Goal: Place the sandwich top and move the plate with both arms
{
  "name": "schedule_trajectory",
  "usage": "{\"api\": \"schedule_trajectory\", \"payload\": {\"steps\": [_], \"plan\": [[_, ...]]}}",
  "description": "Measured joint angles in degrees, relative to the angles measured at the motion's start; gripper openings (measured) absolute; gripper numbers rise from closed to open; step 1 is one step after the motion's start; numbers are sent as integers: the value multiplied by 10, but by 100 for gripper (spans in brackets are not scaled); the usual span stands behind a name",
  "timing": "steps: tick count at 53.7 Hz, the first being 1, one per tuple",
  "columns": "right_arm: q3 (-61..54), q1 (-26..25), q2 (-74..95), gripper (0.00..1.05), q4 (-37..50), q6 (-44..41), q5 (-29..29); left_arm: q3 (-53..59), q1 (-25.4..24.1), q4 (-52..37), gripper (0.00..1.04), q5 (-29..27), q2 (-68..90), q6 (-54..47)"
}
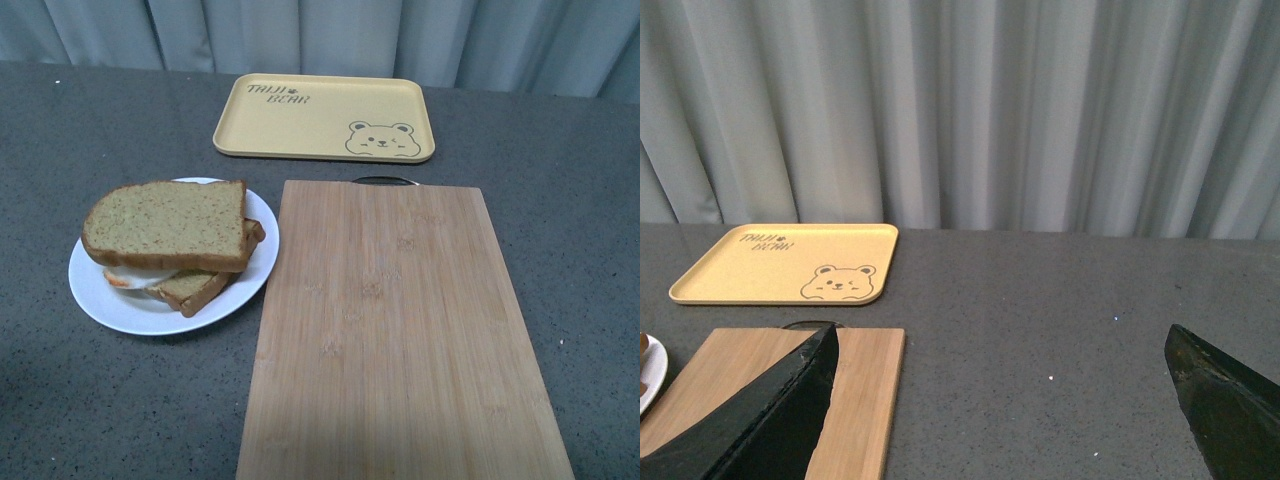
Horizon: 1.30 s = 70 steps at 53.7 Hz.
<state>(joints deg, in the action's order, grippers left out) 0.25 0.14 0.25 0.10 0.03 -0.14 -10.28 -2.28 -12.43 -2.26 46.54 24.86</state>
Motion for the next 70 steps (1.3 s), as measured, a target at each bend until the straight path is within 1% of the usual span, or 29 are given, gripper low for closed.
{"api": "schedule_trajectory", "payload": {"steps": [3,5,7,13,17,28,43,57,58,70], "plan": [[0,0,0,95,0,0,0,-19,-1,-39,98,16,72,26],[0,0,0,95,0,0,0,-42,-1,-77,98,38,160,48],[0,0,0,95,0,0,0,-61,-3,-97,98,56,228,70],[0,0,0,95,0,0,0,-102,-10,-120,98,109,379,124],[0,0,0,95,0,0,0,-127,-19,-122,98,126,466,159],[0,0,0,95,0,0,0,-138,-30,-129,98,146,526,206],[0,0,0,95,0,0,0,-140,-7,-155,98,153,574,231],[0,0,0,95,0,0,0,-173,7,-165,98,155,623,253],[0,0,0,95,0,0,0,-179,7,-163,98,155,627,254],[0,0,0,95,0,0,0,-211,13,-156,64,159,658,271]]}}
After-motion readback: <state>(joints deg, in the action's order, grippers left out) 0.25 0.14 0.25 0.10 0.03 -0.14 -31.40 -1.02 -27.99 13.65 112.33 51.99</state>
